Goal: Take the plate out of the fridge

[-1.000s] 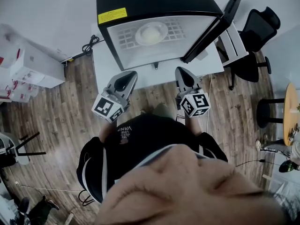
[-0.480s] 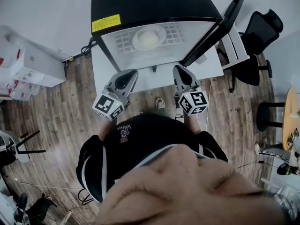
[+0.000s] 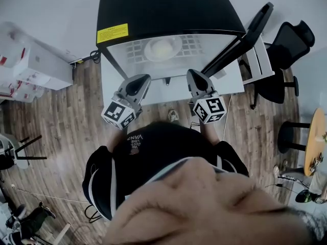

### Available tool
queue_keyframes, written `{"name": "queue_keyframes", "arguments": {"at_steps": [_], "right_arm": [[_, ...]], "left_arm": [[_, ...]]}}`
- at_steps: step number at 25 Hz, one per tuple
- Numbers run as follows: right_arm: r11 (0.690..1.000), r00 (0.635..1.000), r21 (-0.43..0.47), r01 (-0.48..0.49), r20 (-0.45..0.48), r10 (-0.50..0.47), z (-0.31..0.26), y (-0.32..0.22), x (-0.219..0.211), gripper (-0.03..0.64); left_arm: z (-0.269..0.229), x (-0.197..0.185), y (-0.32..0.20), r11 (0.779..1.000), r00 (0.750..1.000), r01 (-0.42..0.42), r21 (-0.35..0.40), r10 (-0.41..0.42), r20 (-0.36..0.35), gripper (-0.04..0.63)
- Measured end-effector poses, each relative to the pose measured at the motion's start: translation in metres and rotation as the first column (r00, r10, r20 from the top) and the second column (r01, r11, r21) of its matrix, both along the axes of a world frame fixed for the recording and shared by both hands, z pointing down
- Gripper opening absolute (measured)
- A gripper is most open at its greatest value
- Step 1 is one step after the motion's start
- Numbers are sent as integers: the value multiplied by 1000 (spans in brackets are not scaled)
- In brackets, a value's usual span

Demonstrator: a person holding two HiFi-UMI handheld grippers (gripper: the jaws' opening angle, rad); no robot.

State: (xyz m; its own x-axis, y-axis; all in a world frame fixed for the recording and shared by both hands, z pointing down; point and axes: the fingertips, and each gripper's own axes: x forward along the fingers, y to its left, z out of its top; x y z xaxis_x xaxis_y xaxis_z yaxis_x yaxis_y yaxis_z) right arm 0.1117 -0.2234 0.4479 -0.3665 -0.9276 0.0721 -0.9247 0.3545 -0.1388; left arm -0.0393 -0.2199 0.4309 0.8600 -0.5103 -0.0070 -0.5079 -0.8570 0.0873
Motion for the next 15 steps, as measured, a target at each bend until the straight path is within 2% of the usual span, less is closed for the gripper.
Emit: {"name": "queue_keyframes", "arguments": {"at_steps": [15], "right_arm": [[993,993,11,116,-6,-116,-2,-47,8,12]], "left_arm": [[3,16,-30,993,993,114,-21,-115,-27,18]]}}
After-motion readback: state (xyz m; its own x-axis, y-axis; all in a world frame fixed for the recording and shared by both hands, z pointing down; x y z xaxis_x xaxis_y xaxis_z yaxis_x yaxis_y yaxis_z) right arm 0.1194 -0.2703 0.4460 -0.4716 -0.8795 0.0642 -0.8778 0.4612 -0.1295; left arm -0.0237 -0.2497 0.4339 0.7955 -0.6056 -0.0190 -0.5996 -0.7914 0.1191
